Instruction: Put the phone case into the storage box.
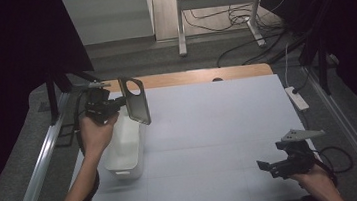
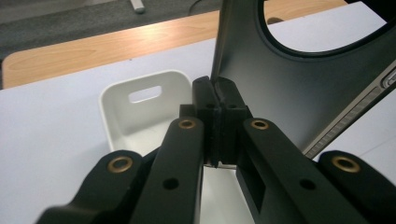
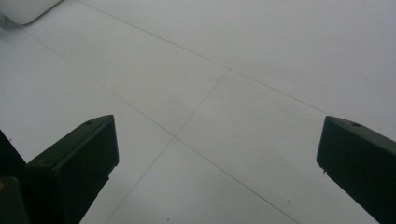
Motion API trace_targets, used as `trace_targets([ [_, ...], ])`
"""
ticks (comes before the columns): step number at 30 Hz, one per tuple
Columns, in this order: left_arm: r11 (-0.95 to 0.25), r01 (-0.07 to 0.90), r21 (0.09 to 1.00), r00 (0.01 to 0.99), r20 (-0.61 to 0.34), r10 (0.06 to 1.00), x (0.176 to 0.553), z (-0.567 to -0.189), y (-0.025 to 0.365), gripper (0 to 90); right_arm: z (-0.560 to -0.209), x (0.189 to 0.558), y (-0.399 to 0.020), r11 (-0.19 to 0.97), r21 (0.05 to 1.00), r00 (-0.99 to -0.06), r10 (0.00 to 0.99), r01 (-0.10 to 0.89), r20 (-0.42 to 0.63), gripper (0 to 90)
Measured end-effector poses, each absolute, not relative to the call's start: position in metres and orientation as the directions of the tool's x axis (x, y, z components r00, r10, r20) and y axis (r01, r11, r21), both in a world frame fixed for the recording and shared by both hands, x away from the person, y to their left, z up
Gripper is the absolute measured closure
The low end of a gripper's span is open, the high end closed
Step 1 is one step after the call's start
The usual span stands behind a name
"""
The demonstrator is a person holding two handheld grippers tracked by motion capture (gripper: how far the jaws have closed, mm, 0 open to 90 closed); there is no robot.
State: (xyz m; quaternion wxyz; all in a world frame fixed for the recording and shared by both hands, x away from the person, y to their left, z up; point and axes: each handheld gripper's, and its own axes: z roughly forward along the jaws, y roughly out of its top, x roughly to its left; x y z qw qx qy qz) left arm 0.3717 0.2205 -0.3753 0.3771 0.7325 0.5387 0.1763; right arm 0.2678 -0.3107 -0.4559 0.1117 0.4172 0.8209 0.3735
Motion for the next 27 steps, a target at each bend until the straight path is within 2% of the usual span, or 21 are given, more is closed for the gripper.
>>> trace_targets([
  [15,-0.117,0.666,0.737,0.313,-0.134,0.940,0.381,-0.373,0.237,89.5,-0.454,0.258,-0.329,0.313,0.712,-0.578,0.801,0.629,0.159,0.0],
  [27,-0.091,0.668,0.739,0.276,-0.131,0.952,0.389,-0.377,0.242,89.5,-0.454,0.256,-0.328,0.325,0.725,-0.592,0.794,0.607,0.139,0.0],
])
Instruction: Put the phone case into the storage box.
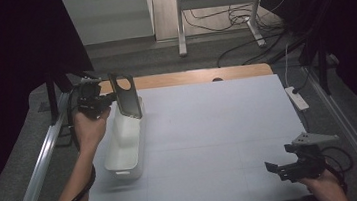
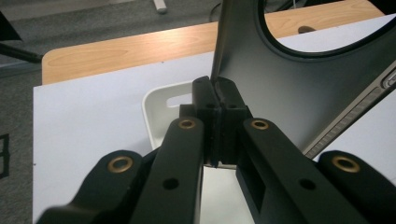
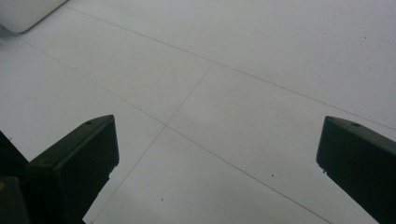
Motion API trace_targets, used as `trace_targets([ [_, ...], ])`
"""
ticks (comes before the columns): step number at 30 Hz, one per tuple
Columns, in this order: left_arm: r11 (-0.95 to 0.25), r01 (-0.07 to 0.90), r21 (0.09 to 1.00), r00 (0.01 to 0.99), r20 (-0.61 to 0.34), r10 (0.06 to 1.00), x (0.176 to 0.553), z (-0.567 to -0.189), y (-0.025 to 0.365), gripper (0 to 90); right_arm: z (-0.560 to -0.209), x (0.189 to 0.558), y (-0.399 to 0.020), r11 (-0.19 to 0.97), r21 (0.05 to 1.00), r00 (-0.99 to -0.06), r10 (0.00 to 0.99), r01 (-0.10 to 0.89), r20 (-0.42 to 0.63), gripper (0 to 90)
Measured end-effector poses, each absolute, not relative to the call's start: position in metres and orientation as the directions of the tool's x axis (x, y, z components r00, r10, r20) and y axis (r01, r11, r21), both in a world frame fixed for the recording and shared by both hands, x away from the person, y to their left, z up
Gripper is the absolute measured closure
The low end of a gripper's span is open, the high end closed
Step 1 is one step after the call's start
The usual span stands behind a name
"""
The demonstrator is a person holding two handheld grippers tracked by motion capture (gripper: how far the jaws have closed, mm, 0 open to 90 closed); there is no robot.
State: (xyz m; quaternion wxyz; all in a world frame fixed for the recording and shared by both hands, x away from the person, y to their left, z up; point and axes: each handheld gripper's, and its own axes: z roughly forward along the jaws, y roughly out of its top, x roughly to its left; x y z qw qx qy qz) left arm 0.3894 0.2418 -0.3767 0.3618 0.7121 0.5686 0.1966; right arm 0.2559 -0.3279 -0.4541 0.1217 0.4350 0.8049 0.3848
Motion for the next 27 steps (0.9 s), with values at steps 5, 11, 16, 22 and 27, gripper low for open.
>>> trace_targets([
  [5,-0.069,0.671,0.738,0.248,-0.136,0.959,0.394,-0.378,0.246,89.5,-0.454,0.256,-0.328,0.325,0.727,-0.592,0.794,0.605,0.138,0.3],
  [11,-0.058,0.673,0.737,0.232,-0.136,0.963,0.401,-0.379,0.248,89.5,-0.453,0.254,-0.327,0.340,0.732,-0.604,0.788,0.590,0.121,0.6],
  [16,-0.052,0.675,0.736,0.222,-0.134,0.966,0.406,-0.380,0.248,89.5,-0.453,0.253,-0.327,0.336,0.737,-0.605,0.786,0.587,0.124,1.0],
  [22,-0.047,0.678,0.734,0.211,-0.133,0.968,0.412,-0.381,0.250,89.4,-0.453,0.253,-0.327,0.339,0.736,-0.608,0.784,0.587,0.124,1.1],
  [27,-0.030,0.680,0.732,0.194,-0.141,0.971,0.416,-0.385,0.252,89.5,-0.453,0.254,-0.327,0.339,0.734,-0.609,0.783,0.589,0.126,1.2],
])
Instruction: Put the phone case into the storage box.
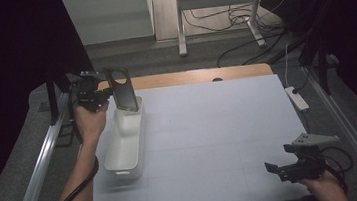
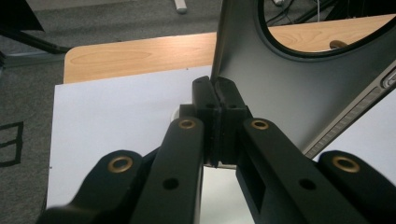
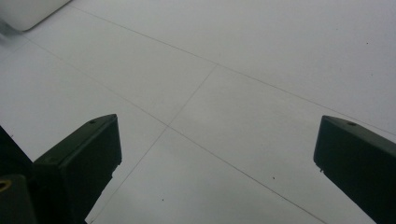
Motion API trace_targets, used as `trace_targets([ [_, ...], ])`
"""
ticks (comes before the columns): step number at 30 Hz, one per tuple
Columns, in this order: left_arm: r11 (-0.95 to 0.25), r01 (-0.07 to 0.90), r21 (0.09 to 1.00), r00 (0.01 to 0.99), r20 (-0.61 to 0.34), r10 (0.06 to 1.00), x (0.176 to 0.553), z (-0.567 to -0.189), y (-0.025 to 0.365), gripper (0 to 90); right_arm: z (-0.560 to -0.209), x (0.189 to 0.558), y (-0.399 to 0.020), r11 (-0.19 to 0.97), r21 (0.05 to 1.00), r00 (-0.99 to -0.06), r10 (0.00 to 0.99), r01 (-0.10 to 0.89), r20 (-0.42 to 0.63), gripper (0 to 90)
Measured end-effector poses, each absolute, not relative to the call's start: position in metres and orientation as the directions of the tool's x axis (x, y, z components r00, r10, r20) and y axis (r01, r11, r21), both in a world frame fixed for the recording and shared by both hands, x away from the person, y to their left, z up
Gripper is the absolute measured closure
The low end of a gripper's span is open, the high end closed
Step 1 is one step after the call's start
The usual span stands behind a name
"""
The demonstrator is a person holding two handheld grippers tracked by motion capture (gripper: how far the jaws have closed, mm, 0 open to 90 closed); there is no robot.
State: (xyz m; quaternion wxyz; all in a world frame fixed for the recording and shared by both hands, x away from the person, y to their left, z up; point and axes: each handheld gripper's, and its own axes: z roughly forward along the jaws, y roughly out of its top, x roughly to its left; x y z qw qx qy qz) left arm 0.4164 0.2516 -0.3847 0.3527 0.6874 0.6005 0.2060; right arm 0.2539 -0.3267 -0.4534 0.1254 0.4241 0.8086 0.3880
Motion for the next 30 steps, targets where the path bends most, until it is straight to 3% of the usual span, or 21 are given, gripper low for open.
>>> trace_targets([
  [30,-0.002,0.701,0.713,0.152,-0.147,0.977,0.435,-0.408,0.249,89.5,-0.454,0.255,-0.326,0.345,0.726,-0.611,0.781,0.595,0.129,2.3],
])
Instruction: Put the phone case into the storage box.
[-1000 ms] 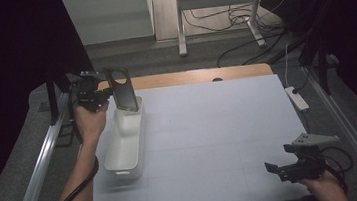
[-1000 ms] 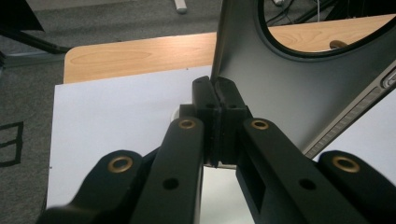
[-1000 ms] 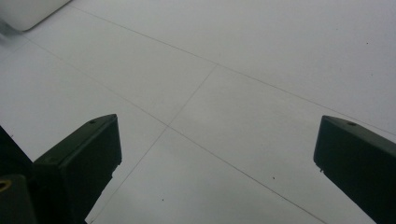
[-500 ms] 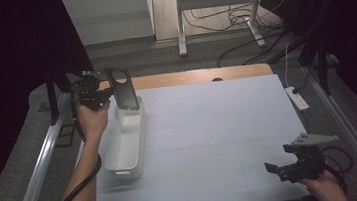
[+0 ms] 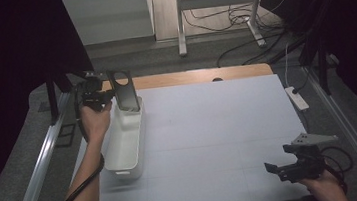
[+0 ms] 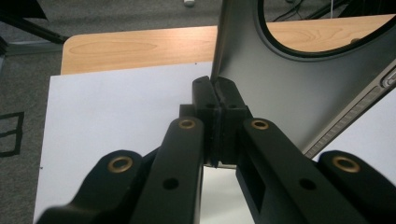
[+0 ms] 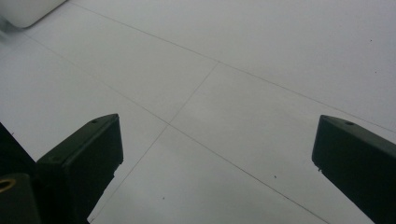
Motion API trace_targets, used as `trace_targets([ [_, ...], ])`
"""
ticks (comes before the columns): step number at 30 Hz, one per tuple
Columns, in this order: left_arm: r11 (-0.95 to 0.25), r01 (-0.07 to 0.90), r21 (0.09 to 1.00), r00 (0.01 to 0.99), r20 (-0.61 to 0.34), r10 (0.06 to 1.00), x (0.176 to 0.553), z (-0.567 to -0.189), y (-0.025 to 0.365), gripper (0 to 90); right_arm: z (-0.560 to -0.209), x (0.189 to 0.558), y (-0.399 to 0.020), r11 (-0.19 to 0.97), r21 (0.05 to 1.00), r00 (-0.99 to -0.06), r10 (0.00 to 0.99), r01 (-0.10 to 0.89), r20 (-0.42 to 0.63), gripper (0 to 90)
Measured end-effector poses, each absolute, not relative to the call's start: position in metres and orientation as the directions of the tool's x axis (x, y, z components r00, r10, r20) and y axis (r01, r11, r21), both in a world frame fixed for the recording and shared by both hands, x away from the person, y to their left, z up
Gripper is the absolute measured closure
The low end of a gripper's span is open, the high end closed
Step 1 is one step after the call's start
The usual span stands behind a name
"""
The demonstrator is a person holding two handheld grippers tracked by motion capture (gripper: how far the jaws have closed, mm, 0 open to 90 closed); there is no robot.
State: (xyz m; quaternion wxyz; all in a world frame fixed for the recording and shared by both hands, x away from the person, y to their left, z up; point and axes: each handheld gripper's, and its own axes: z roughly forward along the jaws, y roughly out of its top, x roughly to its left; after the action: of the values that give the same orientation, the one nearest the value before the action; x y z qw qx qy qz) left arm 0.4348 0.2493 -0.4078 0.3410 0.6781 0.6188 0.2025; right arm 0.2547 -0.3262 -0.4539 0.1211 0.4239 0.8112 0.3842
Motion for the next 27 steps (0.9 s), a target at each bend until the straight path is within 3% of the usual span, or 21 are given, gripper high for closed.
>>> trace_targets([
  [27,0.012,0.740,0.673,0.136,-0.166,0.977,0.438,-0.440,0.247,89.4,-0.454,0.256,-0.326,0.344,0.721,-0.610,0.781,0.601,0.135,2.4],
])
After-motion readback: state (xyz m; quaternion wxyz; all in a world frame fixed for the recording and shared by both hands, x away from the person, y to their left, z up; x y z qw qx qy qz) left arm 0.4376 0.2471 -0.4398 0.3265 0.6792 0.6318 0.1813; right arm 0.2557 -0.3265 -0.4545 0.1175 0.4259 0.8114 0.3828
